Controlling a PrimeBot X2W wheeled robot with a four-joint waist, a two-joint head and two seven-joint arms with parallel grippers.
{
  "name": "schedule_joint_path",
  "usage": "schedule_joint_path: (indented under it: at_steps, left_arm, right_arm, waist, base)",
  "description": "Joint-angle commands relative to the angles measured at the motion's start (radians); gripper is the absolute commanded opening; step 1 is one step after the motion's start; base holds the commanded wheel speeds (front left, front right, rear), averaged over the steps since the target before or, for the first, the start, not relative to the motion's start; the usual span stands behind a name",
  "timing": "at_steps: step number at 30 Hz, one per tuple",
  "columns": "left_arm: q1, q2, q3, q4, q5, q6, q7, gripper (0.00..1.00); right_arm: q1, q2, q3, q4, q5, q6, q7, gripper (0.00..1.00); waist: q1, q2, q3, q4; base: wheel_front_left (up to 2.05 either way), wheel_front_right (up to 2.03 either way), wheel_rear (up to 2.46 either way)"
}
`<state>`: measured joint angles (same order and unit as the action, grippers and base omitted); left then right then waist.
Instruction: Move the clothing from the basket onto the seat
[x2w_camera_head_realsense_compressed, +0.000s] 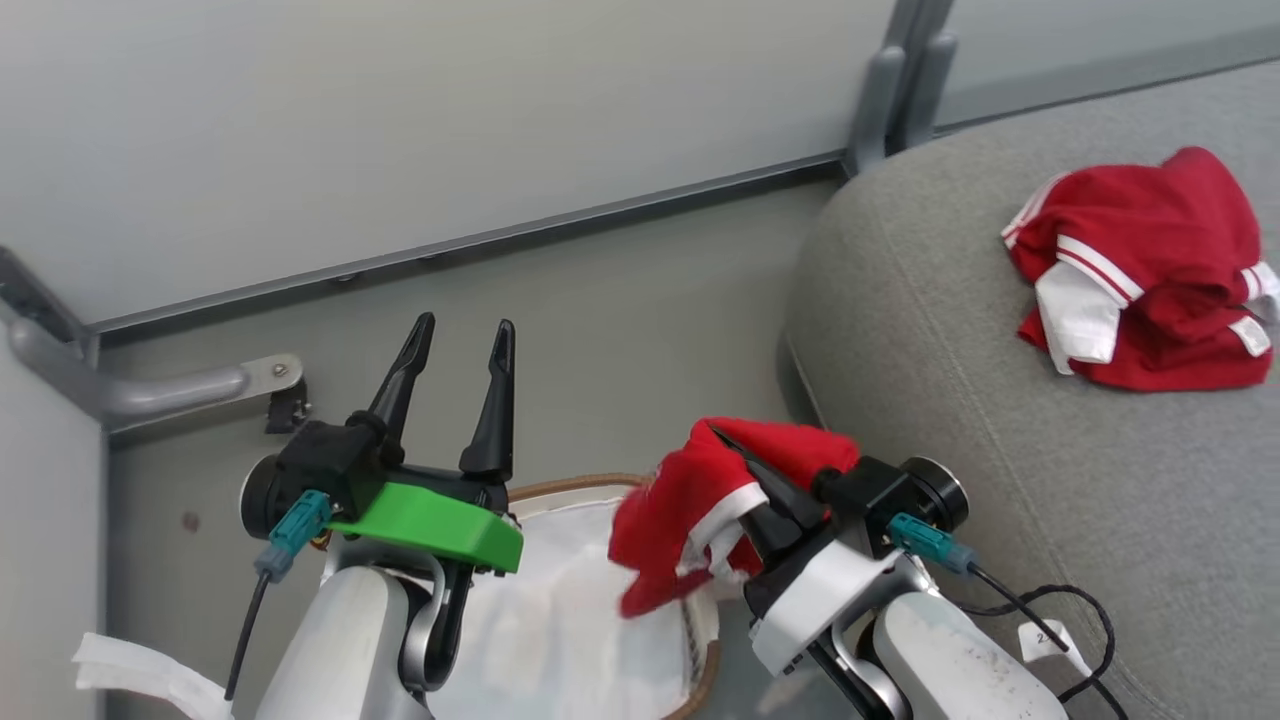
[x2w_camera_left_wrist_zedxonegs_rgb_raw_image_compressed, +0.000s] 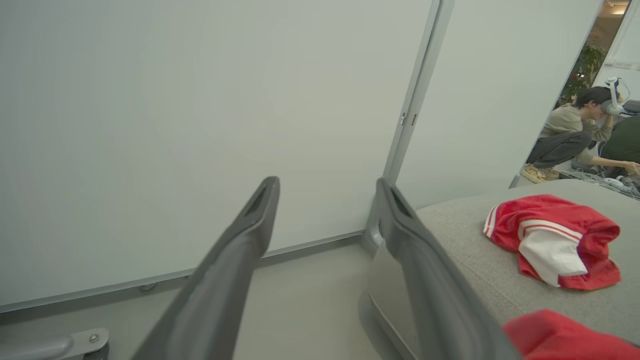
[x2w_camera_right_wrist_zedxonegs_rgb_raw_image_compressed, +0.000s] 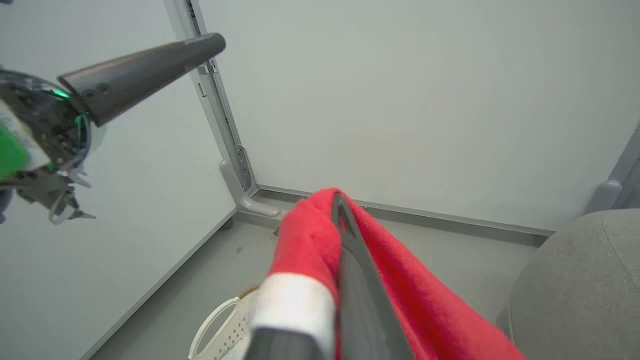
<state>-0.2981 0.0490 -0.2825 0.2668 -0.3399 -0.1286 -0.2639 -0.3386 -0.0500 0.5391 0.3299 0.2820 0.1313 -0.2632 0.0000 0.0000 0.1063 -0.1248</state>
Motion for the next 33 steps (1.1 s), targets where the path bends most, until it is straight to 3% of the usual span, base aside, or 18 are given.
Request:
schedule_joint_path:
  at_steps: [1, 12, 25, 28, 33]
  left_arm:
    - [0.012, 0.003, 0.007, 0.007, 0.015, -0.002, -0.001, 1.00]
    - [0.026, 0.007, -0.003, 0.024, 0.037, -0.003, -0.001, 1.00]
    - [-0.054, 0.029, -0.131, 0.086, 0.000, -0.003, -0.001, 1.00]
    - [-0.061, 0.044, -0.144, 0.086, -0.005, -0.003, -0.001, 1.00]
    - [-0.076, 0.085, -0.150, 0.062, -0.006, -0.003, -0.001, 1.00]
  right_arm:
    - [0.007, -0.002, -0.007, -0.013, 0.011, -0.001, -0.003, 0.00]
    - [0.036, -0.002, -0.053, -0.066, 0.018, -0.001, -0.002, 0.00]
    - [0.079, -0.001, -0.229, -0.197, -0.035, -0.001, -0.002, 0.00]
    - [0.019, -0.005, -0.249, -0.233, -0.076, -0.001, -0.002, 0.00]
    - [-0.184, -0.097, -0.303, -0.287, -0.128, -0.001, -0.002, 0.00]
  waist:
    - [0.0000, 0.0000, 0.043, -0.142]
    - [0.0000, 0.0000, 0.059, -0.388]
    - [0.0000, 0.0000, 0.113, -0.425]
    - [0.0000, 0.0000, 0.134, -0.425]
    - [0.0000, 0.0000, 0.198, -0.425]
  base:
    - [0.00, 0.00, 0.00]
    - [0.00, 0.00, 0.00]
    - [0.02, 0.02, 0.02]
    - [0.11, 0.11, 0.11]
    - [0.05, 0.05, 0.05]
